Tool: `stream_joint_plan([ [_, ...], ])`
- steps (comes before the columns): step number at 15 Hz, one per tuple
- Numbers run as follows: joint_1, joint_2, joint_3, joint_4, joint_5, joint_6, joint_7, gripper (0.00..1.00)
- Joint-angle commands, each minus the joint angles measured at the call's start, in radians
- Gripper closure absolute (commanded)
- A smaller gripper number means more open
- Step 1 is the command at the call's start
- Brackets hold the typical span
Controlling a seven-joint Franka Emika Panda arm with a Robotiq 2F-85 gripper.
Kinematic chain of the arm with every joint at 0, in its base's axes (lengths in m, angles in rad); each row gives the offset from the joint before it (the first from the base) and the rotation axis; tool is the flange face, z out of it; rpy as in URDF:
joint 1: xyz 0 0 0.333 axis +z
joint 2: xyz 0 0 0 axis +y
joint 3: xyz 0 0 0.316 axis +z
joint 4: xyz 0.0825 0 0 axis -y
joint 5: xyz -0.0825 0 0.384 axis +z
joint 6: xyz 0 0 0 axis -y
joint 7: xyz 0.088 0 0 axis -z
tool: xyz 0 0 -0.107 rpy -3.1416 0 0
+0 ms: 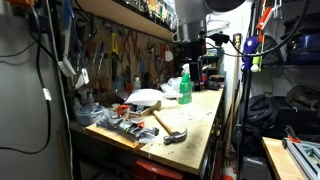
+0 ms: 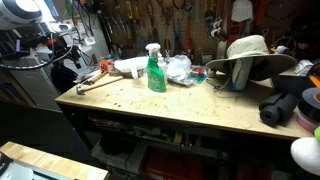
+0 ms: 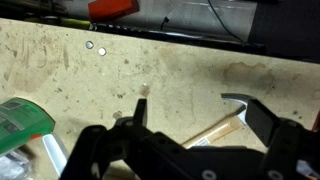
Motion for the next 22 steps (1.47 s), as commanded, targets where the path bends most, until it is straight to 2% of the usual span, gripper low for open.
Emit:
stream_joint_plan([
  [1, 0.019, 0.001, -0.018, 0.002, -0.006, -0.003, 0.005, 0.00],
  [14, 0.019, 0.001, -0.018, 0.002, -0.006, -0.003, 0.005, 0.00],
  [15, 0.014, 0.007, -0.042, 0.016, 0.008, -0.046, -0.051, 0.00],
  [17, -0.006, -0.005, -0.079, 0.007, -0.021, -0.020, -0.100, 0.00],
  [18, -0.020, -0.005, -0.099, 0.005, -0.051, 0.011, -0.124, 0.00],
  [22, -0.041, 0.024, -0.240, 0.036, -0.022, 0.146, -0.414, 0.00],
])
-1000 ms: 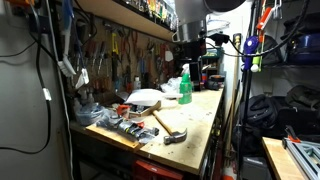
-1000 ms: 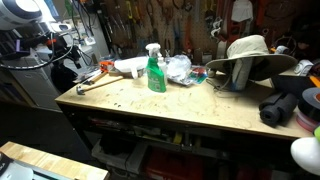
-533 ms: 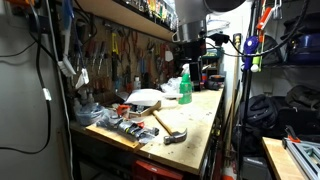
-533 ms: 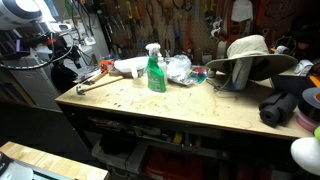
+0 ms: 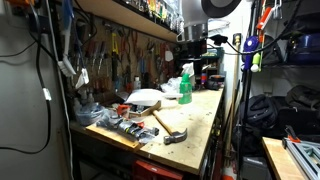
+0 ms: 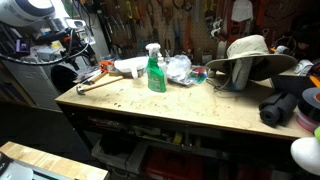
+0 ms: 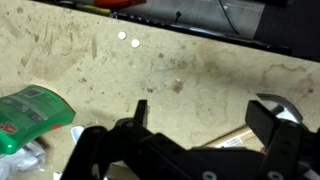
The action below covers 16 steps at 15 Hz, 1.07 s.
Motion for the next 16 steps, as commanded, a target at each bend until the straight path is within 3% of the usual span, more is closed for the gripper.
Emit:
stream_joint_plan([
  [1, -0.016, 0.036, -0.115, 0.032, 0.027, 0.128, -0.243, 0.00],
  [4, -0.018, 0.094, -0.201, 0.079, 0.090, 0.200, -0.426, 0.00],
  [8, -0.023, 0.192, -0.279, 0.143, 0.292, 0.185, -0.665, 0.00],
  [9, -0.044, 0.132, -0.237, 0.105, 0.218, 0.198, -0.579, 0.00],
  [16, -0.055, 0.246, -0.250, 0.176, 0.288, 0.198, -0.649, 0.00],
])
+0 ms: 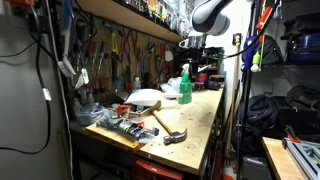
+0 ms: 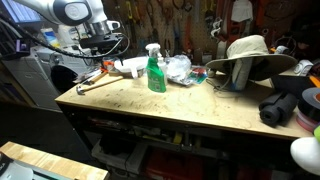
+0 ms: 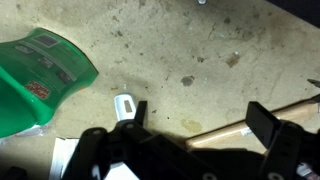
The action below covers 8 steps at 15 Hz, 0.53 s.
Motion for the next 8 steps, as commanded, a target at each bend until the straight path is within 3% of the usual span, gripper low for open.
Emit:
stream_joint_plan([
  [1, -0.033, 0.074, 0.022, 0.052, 0.031, -0.013, -0.021, 0.00],
  [8, -0.069, 0.222, 0.062, 0.159, 0.180, 0.074, -0.148, 0.00],
])
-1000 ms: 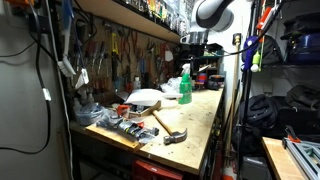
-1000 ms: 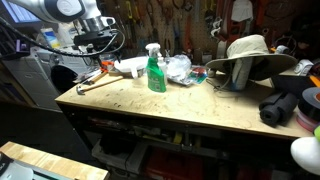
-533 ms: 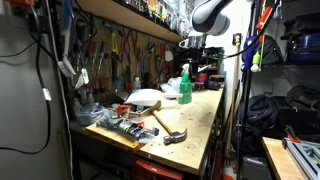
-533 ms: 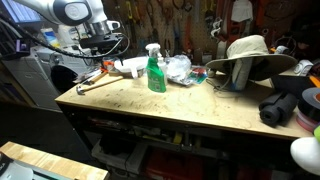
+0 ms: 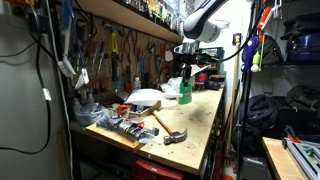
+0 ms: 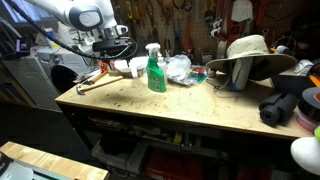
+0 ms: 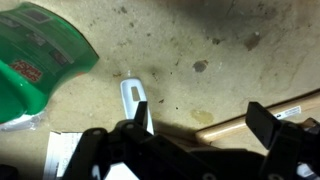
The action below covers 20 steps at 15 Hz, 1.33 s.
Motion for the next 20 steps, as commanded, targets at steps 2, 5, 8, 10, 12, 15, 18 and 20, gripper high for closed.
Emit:
stream_joint_plan([
  [2, -0.051, 0.107, 0.054, 0.083, 0.061, 0.058, -0.057, 0.00],
  [5, -0.073, 0.158, 0.087, 0.126, 0.056, 0.061, -0.098, 0.00],
  [8, -0.096, 0.204, 0.118, 0.166, 0.064, 0.075, -0.135, 0.00],
  [10, -0.109, 0.234, 0.134, 0.193, 0.056, 0.087, -0.151, 0.00],
  [12, -0.122, 0.262, 0.147, 0.216, 0.051, 0.103, -0.158, 0.00],
  [15, -0.141, 0.297, 0.168, 0.245, 0.055, 0.119, -0.165, 0.00],
  [18, -0.157, 0.326, 0.188, 0.272, 0.057, 0.114, -0.167, 0.00],
  [20, -0.163, 0.340, 0.196, 0.286, 0.049, 0.117, -0.165, 0.10],
])
